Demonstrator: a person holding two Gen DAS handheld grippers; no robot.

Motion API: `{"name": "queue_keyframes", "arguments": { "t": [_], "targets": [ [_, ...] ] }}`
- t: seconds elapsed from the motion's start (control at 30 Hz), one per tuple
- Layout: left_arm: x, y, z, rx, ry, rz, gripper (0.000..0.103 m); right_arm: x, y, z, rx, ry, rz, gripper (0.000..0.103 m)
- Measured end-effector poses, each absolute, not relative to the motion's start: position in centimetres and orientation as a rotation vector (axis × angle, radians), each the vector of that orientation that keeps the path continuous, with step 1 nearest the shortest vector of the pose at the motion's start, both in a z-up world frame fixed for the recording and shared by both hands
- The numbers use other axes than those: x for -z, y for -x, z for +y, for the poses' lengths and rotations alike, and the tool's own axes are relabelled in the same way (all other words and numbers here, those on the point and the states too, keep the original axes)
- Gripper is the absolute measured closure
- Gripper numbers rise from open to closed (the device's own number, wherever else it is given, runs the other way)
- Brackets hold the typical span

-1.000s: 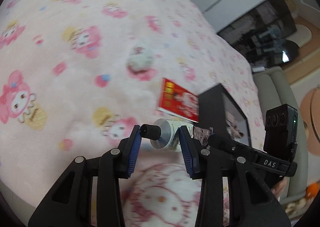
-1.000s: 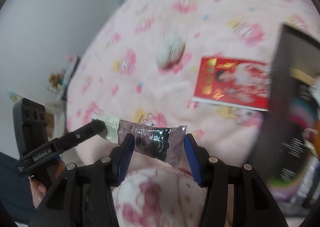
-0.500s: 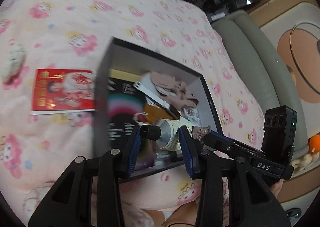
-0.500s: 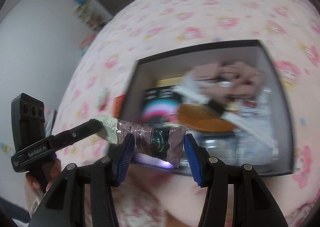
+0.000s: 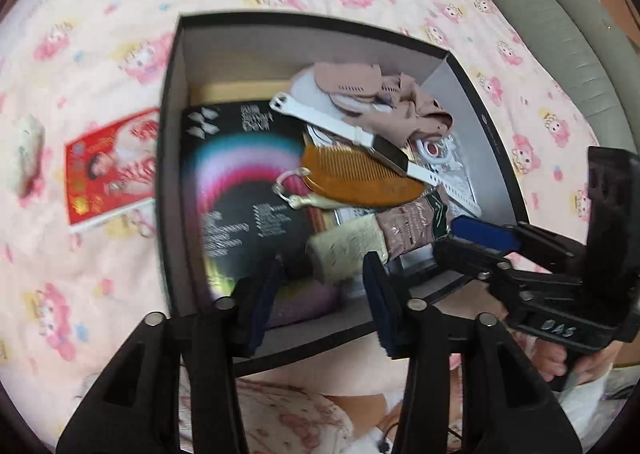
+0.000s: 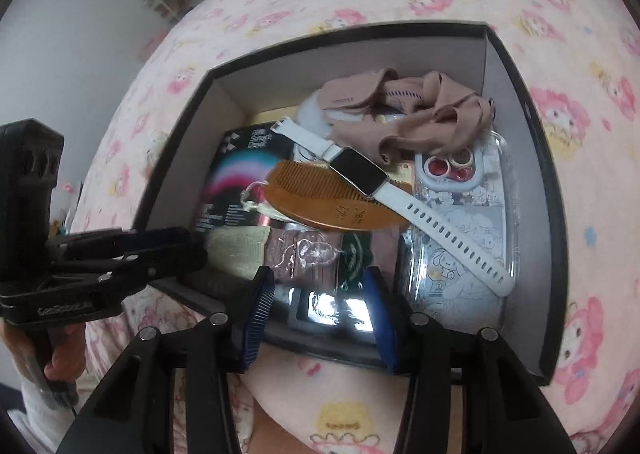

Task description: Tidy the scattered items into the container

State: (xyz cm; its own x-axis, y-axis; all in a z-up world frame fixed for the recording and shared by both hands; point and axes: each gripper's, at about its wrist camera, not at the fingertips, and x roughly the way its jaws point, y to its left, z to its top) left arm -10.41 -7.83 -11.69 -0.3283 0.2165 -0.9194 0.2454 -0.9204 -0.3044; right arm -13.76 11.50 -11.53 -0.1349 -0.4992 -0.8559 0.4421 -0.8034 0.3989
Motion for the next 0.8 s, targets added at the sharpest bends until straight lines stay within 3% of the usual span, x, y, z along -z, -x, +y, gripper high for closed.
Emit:
{"name": "queue_keyframes", "arguments": {
  "t": [0.13,0.3,0.4,0.6,0.67,0.8],
  "targets": [
    [11.6,11.8,-8.2,2.528,-1.742,0.653,0.060,10.8,15.3,12.1,2.089,-1.495,-0.060,0.060],
    [13.4,13.7,-7.8,2.489,-1.798,0.673,0.065,13.0,17.4,10.2,2.130,-1.553,0.017,0.072],
    [13.9,13.6,-8.1,2.473,-1.816,0.694,0.065,13.8,17.7,8.7,2.084,-1.556,0.014,0.072],
    [14.8,13.4,-7.3,2.473,-1.923,0.586,0.062,14.2,18.7,6.6,2.067,-1.591,0.073,0.072],
    [15.1,13.3,-7.5,2.421,-1.945,0.528,0.069,14.5,18.9,5.9,1.988,-1.602,0.028,0.072],
    [14.1,12.6,-7.2,2.435,-1.953,0.444,0.070,13.6,18.2,5.7,1.984,-1.550,0.030,0.072]
  ]
}}
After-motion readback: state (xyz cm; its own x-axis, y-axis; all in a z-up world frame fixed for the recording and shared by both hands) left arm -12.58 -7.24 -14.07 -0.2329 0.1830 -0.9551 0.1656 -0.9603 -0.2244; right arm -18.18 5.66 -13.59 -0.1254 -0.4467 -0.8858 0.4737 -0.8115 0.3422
